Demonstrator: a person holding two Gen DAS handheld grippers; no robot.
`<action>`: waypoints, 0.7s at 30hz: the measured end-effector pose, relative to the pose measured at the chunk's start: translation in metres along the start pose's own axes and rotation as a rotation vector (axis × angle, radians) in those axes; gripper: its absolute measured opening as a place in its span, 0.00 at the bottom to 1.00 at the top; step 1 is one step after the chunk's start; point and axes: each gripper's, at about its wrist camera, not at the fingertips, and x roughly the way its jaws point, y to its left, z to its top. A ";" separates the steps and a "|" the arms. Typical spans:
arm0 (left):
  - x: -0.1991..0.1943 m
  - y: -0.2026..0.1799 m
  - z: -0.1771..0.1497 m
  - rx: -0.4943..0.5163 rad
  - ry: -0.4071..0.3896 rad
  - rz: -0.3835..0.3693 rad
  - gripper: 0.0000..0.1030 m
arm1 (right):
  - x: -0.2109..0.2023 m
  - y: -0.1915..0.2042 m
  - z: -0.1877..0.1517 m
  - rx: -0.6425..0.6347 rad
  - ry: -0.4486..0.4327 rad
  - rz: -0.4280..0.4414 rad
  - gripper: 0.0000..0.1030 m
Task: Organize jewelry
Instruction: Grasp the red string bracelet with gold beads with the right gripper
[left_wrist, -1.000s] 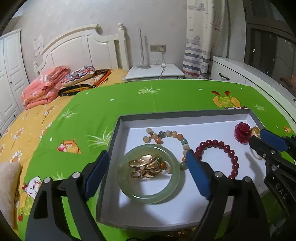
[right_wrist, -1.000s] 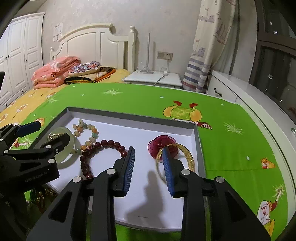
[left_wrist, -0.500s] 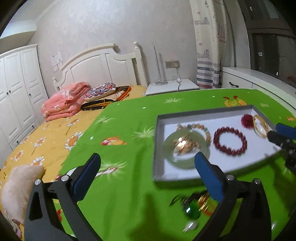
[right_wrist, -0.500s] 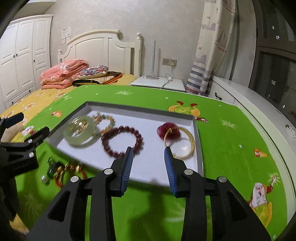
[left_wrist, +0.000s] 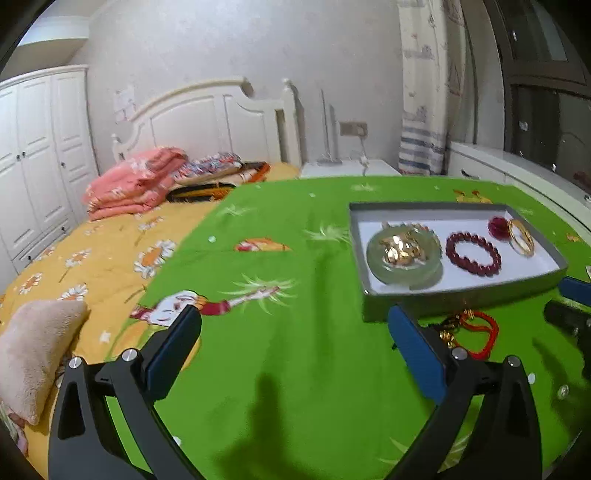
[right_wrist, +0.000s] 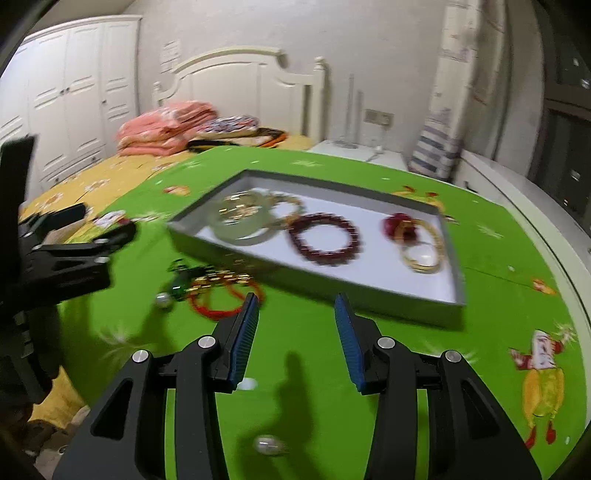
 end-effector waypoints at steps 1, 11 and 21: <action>0.003 0.000 0.000 0.002 0.018 -0.001 0.95 | 0.004 0.009 0.001 -0.017 0.015 0.011 0.40; 0.013 -0.001 0.002 0.003 0.050 0.033 0.95 | 0.037 0.030 0.010 -0.033 0.167 0.036 0.39; 0.012 -0.005 0.002 0.020 0.045 0.026 0.95 | 0.066 0.036 0.022 -0.022 0.238 0.024 0.23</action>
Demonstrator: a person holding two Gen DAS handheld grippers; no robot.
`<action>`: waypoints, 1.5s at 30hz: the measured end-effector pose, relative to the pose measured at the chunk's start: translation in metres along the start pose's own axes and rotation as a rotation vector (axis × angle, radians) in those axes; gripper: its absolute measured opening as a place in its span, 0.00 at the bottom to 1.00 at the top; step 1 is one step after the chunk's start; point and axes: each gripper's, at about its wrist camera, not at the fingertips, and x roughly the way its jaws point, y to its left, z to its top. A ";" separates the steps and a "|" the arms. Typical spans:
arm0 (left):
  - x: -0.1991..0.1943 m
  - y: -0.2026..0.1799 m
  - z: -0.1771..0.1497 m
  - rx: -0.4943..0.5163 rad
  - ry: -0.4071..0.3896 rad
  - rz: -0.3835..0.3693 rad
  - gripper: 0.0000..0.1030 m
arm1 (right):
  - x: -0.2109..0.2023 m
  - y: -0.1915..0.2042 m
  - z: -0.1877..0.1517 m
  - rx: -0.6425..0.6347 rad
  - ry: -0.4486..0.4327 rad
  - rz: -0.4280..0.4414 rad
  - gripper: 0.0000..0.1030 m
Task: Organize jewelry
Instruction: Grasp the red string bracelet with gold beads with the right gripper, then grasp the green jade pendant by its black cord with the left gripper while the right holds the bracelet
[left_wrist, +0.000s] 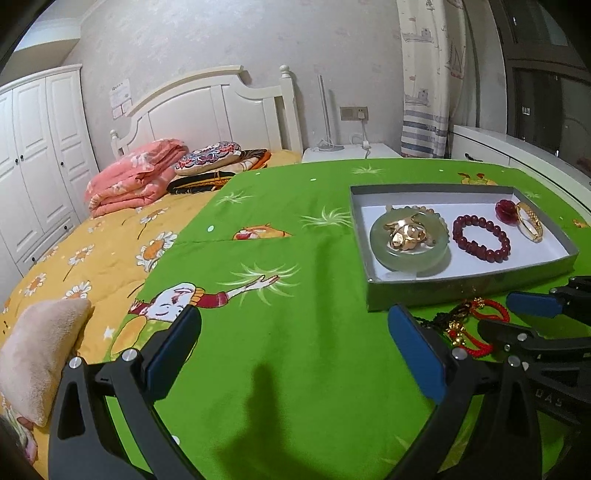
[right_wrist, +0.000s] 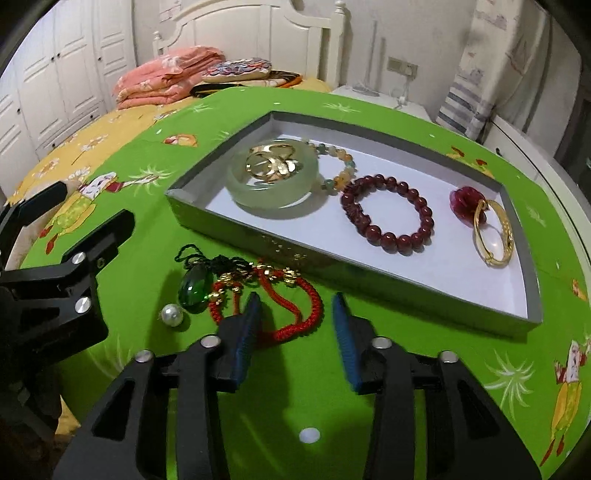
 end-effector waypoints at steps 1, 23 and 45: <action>0.000 0.000 0.000 0.000 0.000 -0.001 0.95 | -0.001 0.002 -0.001 -0.018 -0.002 0.001 0.15; -0.005 -0.012 -0.005 0.074 -0.023 -0.008 0.95 | -0.042 -0.094 -0.047 0.150 -0.127 -0.074 0.07; 0.034 -0.086 0.010 0.170 0.217 -0.131 0.79 | -0.033 -0.098 -0.057 0.174 -0.128 -0.052 0.07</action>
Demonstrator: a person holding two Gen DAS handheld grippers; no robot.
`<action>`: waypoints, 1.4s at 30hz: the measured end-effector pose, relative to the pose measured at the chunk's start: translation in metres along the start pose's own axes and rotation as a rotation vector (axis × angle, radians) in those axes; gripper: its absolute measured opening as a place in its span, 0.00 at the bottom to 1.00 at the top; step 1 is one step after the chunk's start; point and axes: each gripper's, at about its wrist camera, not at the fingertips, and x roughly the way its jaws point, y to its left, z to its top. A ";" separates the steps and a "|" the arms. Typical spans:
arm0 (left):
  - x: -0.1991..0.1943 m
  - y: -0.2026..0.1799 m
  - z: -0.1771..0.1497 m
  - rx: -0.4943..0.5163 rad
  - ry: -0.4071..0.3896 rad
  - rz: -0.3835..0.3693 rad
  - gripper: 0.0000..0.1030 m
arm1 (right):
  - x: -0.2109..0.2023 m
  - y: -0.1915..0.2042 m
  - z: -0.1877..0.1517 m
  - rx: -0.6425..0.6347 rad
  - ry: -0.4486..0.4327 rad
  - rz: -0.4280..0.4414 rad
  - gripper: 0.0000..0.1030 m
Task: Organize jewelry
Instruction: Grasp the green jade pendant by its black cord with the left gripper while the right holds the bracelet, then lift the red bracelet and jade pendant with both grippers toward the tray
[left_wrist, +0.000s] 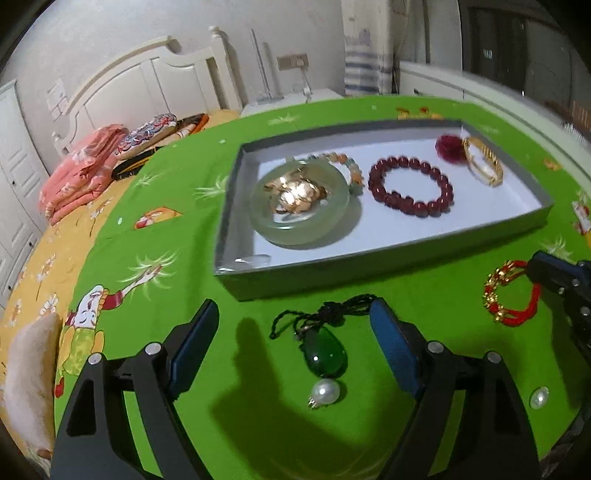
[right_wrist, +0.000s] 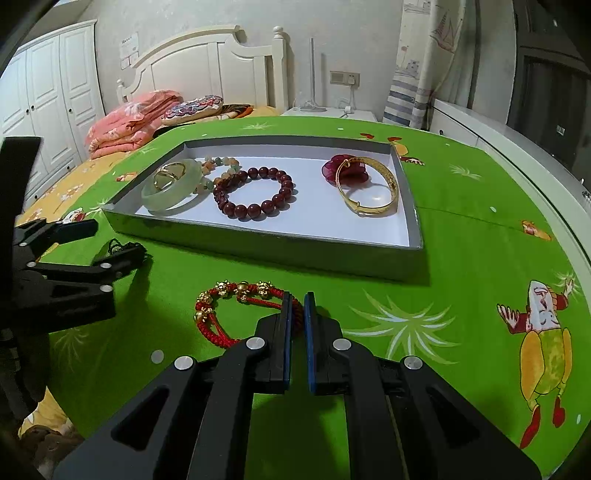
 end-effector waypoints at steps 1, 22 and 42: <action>0.001 0.001 0.001 -0.003 -0.002 -0.001 0.76 | 0.000 0.000 0.000 0.001 -0.001 0.002 0.07; -0.044 0.029 -0.017 -0.123 -0.280 -0.172 0.09 | -0.014 0.002 -0.005 -0.016 -0.095 0.001 0.07; -0.071 0.004 -0.049 -0.046 -0.322 -0.128 0.09 | -0.028 0.009 -0.021 -0.069 -0.064 0.059 0.08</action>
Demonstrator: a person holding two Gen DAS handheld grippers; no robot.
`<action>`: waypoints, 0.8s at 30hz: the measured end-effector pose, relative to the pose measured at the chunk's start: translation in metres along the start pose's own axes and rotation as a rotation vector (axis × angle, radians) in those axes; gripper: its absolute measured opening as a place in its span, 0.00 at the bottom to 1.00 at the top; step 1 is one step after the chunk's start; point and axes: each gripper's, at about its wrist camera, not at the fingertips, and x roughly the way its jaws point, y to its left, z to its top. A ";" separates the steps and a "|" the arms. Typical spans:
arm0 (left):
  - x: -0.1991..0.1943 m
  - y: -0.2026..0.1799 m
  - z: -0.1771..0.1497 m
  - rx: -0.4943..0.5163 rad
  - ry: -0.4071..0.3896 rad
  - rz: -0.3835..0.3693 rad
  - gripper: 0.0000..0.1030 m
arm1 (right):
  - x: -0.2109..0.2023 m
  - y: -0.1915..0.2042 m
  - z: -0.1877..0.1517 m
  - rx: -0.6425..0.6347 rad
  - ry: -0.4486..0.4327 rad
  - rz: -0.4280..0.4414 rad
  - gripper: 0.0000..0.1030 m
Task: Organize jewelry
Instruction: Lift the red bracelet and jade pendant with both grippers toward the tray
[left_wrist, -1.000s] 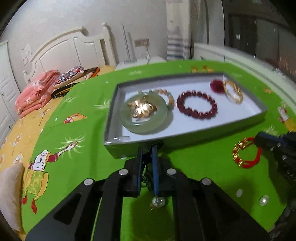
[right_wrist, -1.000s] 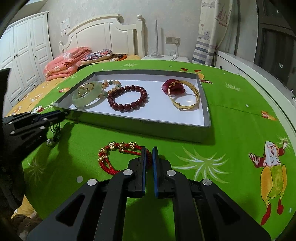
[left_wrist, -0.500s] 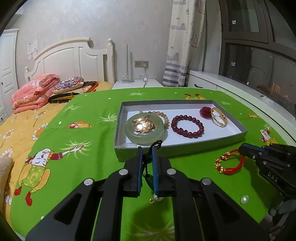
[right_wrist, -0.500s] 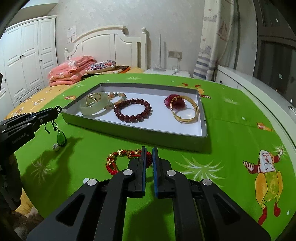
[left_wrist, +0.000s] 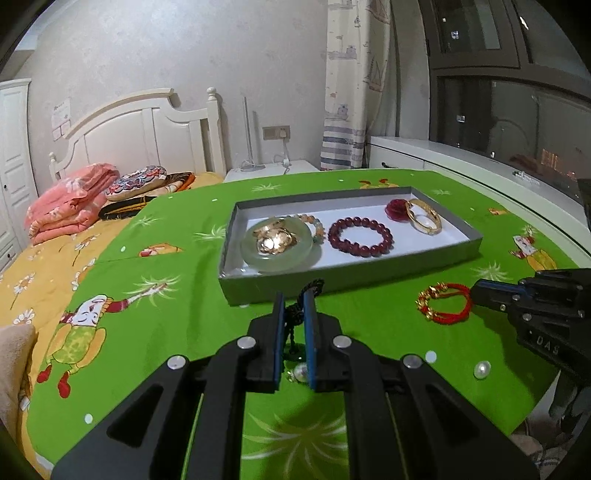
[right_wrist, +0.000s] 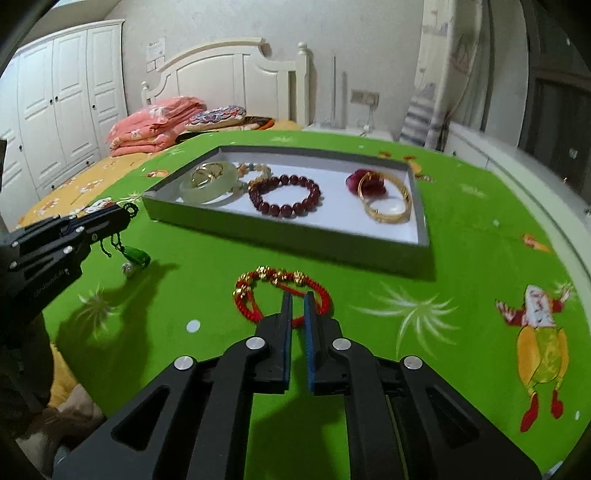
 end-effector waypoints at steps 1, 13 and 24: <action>-0.002 -0.002 -0.002 0.008 -0.002 0.000 0.09 | -0.001 0.000 -0.001 -0.011 0.008 0.012 0.09; -0.015 -0.017 -0.010 0.052 -0.025 -0.025 0.09 | 0.017 0.015 0.012 -0.109 0.109 0.121 0.46; -0.013 -0.012 -0.010 0.037 -0.013 -0.019 0.10 | -0.005 -0.005 -0.008 -0.179 0.186 0.087 0.31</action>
